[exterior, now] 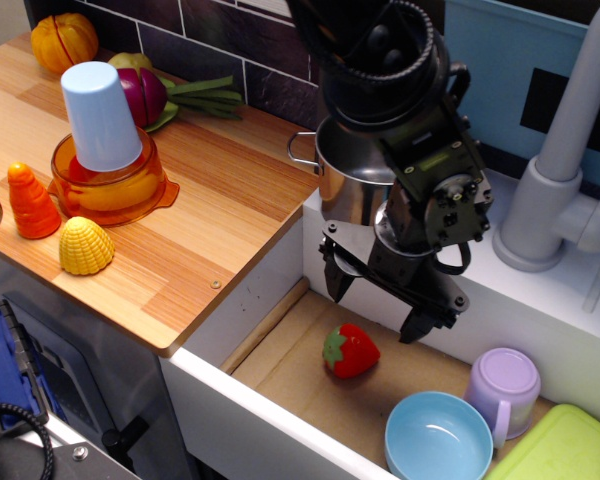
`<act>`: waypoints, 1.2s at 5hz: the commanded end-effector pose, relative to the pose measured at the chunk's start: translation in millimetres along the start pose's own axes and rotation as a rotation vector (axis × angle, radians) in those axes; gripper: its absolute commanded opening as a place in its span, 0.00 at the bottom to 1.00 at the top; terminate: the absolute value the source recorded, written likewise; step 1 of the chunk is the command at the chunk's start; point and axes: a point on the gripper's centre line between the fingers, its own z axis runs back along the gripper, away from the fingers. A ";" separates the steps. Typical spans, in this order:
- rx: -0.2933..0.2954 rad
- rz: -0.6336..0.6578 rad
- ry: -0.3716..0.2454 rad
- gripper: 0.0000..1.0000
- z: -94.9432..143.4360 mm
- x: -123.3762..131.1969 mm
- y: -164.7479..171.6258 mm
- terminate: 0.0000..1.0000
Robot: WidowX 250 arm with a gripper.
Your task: Put strawberry in pot
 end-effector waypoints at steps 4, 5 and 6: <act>0.002 -0.026 -0.053 1.00 -34.0 -4.8 5.7 0.00; -0.017 -0.027 -0.061 1.00 -42.4 -5.3 7.7 0.00; -0.043 -0.005 -0.084 1.00 -53.0 -10.4 3.9 0.00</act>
